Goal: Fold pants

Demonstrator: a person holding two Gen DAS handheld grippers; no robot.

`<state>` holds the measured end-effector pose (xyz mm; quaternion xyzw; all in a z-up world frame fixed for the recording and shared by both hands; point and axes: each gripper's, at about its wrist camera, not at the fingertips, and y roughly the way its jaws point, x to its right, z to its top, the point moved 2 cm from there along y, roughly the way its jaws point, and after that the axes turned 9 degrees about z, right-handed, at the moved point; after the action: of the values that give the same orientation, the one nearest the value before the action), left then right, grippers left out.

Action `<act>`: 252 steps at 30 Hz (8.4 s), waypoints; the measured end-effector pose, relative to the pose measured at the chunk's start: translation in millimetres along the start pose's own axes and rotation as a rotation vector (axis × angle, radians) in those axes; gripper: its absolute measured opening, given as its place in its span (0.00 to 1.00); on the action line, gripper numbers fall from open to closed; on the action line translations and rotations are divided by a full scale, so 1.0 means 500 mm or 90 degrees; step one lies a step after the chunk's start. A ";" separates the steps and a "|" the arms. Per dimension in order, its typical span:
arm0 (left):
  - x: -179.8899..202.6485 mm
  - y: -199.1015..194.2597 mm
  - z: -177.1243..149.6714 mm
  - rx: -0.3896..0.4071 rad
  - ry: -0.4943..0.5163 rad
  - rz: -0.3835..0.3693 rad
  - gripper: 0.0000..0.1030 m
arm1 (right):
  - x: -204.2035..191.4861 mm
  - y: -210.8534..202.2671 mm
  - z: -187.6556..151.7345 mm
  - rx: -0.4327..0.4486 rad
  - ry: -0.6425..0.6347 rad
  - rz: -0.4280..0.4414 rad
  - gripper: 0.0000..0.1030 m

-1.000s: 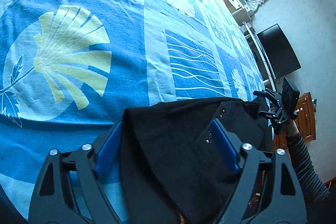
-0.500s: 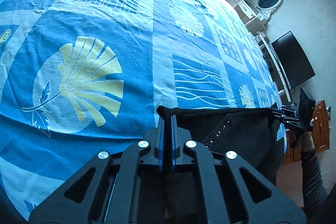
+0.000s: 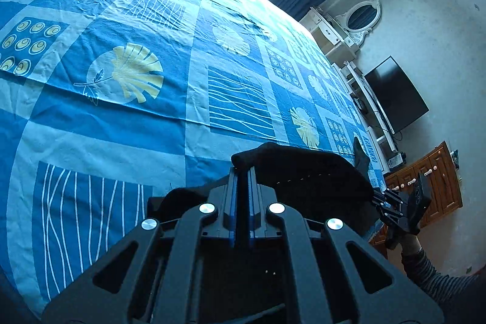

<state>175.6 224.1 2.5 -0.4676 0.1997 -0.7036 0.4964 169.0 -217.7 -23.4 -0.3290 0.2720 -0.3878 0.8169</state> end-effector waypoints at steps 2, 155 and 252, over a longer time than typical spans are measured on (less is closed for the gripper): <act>-0.003 -0.017 -0.041 0.000 -0.009 0.003 0.06 | -0.017 0.007 -0.037 0.004 0.003 -0.007 0.10; 0.097 0.105 -0.251 0.027 -0.099 0.273 0.76 | 0.445 -0.379 -0.700 0.469 1.013 -0.071 0.37; 0.131 0.108 -0.267 0.044 -0.045 0.228 0.91 | 0.643 -0.358 -0.562 0.071 0.712 -0.008 0.17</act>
<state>84.4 118.6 -72.4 -0.4314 0.2379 -0.5935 0.6364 68.4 -657.3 -129.1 -0.0311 0.6407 -0.5218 0.5624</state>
